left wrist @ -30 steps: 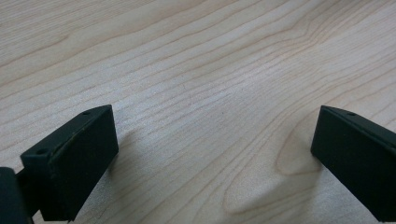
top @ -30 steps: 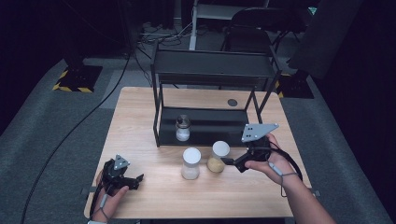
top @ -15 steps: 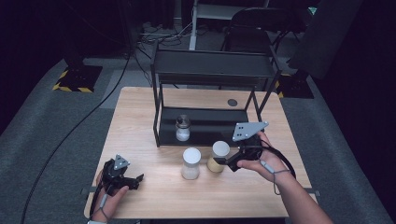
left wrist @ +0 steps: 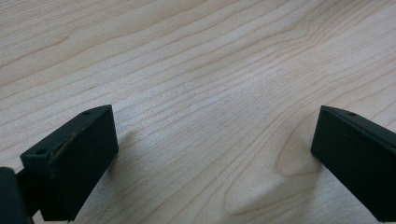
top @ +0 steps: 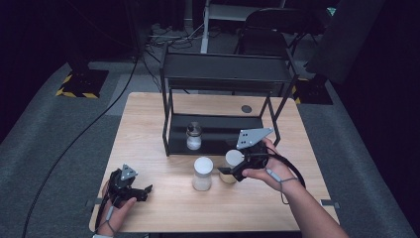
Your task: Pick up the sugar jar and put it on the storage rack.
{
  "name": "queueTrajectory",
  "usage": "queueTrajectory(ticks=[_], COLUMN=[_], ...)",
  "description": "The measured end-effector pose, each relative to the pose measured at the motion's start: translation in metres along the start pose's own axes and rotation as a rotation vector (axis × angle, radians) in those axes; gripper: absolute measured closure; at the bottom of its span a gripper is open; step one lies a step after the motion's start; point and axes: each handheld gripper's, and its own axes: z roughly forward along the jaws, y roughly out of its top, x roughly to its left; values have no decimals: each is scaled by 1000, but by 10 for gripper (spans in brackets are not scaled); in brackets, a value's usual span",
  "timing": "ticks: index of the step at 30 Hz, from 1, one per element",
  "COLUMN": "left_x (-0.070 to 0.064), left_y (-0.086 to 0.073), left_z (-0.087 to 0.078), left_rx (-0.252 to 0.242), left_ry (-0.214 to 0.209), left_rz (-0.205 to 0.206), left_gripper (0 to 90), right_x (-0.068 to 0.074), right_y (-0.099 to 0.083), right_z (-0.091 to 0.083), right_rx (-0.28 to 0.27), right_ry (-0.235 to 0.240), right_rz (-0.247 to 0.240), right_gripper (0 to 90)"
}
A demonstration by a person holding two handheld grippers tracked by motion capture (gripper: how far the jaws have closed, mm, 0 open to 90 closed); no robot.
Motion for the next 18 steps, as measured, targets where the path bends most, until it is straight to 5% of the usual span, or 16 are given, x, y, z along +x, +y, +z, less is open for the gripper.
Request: queueTrajectory(ticks=[18], left_x=[0], left_y=[0], left_z=[0], left_rx=[0], left_ry=[2], left_rz=[0], left_gripper=[5], right_x=[-7], right_y=[10], right_z=[25], right_rx=[12], right_ry=[39], right_rz=[-15], right_gripper=[57])
